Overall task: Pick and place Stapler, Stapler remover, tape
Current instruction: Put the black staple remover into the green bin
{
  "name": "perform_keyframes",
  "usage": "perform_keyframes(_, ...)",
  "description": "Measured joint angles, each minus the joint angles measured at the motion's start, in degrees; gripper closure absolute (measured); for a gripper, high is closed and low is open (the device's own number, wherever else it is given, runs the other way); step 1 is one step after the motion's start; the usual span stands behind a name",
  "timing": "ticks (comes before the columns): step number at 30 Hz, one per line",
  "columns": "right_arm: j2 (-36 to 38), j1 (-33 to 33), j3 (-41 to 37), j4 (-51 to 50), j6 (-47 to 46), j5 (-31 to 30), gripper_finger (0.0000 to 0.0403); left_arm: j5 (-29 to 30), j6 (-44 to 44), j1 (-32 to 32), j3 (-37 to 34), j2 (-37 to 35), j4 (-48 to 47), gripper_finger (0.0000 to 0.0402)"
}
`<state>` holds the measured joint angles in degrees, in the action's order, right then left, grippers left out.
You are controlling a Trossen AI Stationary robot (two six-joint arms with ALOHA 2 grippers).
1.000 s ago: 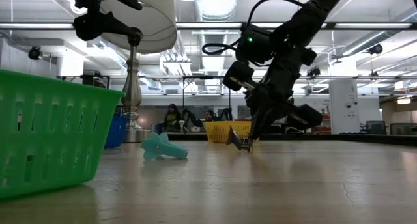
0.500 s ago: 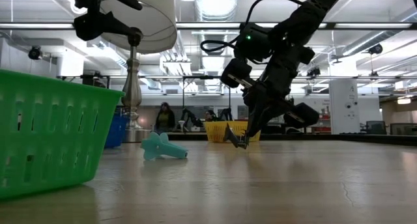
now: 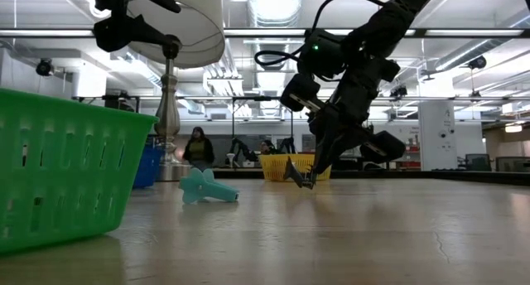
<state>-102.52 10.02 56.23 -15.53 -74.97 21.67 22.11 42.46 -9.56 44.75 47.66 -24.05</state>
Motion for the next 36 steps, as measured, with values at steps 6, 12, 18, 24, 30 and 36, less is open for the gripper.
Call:
perform_keyframes(6,0.0,0.0,0.0,0.02,0.18,0.0,0.0394,0.0,0.0,0.0,0.0,0.0,-0.01,0.0108)
perform_keyframes(12,0.0,0.0,0.02,0.02,0.2,0.0,0.0394,0.0,-0.01,0.0,0.0,0.0,-0.01,0.0108)
perform_keyframes(18,0.0,0.0,0.02,0.02,0.18,-0.02,0.0394,0.0,-0.02,0.02,0.0,0.0,0.01,0.0108)
perform_keyframes(24,0.0,-0.06,0.13,0.04,0.38,0.32,0.0394,-0.04,-0.04,0.02,0.0,0.02,-0.01,0.0108)
perform_keyframes(30,0.04,-1.17,3.29,0.07,3.01,0.68,0.0394,-1.68,-0.04,0.07,-0.04,0.02,-1.04,0.0108)
perform_keyframes(36,0.04,-2.32,7.76,-0.15,4.71,0.33,0.0394,-2.38,-0.04,0.07,-0.04,0.02,-2.06,0.0108)
